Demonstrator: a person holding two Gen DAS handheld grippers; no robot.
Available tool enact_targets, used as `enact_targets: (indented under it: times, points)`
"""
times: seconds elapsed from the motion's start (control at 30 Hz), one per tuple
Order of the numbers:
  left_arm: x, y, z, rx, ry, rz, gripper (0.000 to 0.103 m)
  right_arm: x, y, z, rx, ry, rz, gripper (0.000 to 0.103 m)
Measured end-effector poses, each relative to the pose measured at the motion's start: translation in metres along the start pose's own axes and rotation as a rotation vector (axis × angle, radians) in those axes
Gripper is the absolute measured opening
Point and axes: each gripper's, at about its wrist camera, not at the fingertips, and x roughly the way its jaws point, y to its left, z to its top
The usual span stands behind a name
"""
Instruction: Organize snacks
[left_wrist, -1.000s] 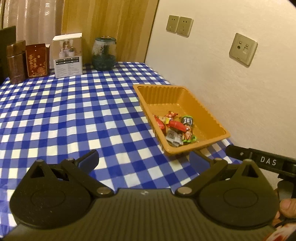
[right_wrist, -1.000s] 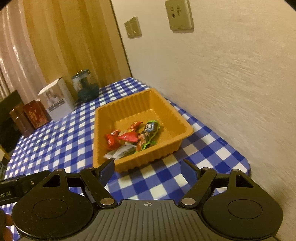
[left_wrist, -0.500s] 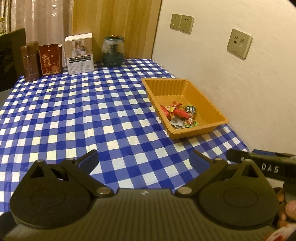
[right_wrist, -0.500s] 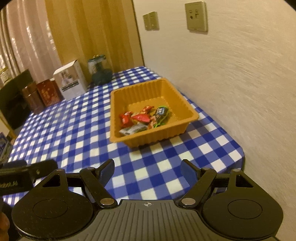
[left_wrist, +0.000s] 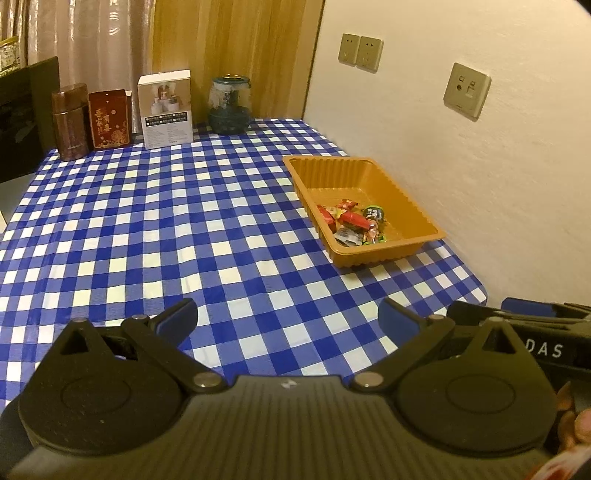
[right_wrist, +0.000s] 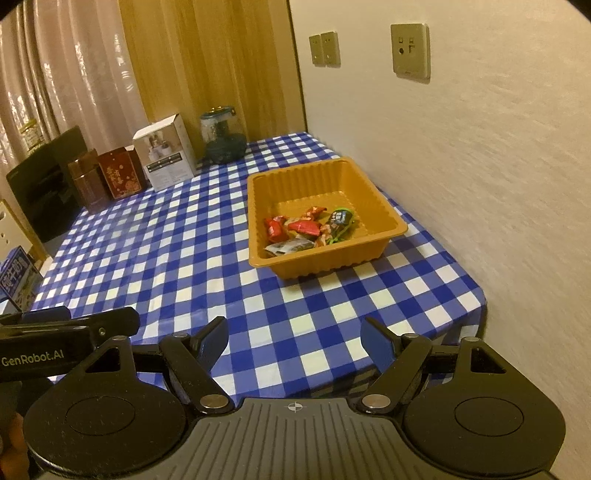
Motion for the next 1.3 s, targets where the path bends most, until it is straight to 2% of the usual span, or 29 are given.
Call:
enact_targets:
  times: [0.37, 1.3]
  points:
    - [-0.0051, -0.0001, -0.0011, 0.010, -0.008, 0.023, 0.103, -0.0094, 0.0015, 0.0002, -0.016, -0.004, 0.004, 0.078]
    - [-0.0041, -0.0003, -0.0044, 0.011, 0.000, 0.023, 0.103, -0.0069, -0.0019, 0.0015, -0.015, -0.007, 0.001, 0.078]
